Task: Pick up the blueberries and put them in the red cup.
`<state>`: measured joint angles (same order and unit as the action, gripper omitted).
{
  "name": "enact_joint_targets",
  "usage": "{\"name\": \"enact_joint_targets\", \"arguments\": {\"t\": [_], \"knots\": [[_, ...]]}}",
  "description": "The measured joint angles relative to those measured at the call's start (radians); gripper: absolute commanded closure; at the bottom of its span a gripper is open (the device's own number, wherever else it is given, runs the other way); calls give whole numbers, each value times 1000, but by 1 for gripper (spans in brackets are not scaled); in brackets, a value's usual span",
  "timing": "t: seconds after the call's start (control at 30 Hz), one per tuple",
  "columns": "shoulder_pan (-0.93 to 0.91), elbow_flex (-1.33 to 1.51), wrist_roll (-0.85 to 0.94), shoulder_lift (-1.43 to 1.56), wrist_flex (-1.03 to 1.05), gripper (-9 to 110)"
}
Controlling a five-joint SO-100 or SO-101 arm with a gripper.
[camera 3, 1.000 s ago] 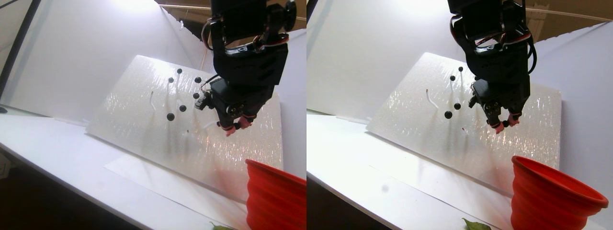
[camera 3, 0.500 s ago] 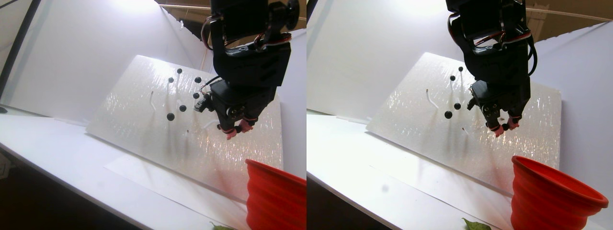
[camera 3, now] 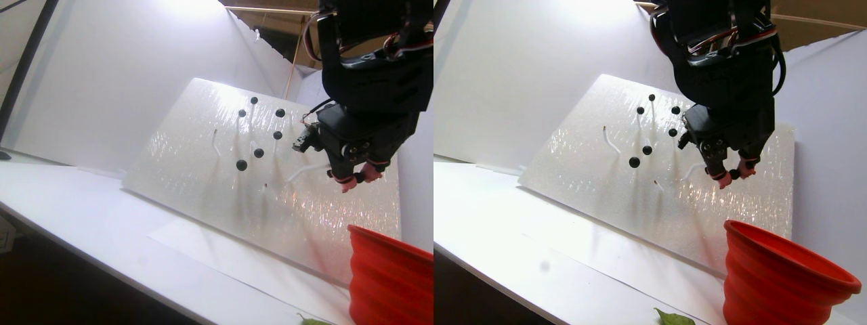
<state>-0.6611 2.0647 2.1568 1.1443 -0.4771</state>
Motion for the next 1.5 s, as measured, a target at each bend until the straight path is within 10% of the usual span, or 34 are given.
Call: {"name": "enact_joint_targets", "arguments": {"t": [1.5], "knots": [[-178, 0, -38, -35, -21, 83]]}}
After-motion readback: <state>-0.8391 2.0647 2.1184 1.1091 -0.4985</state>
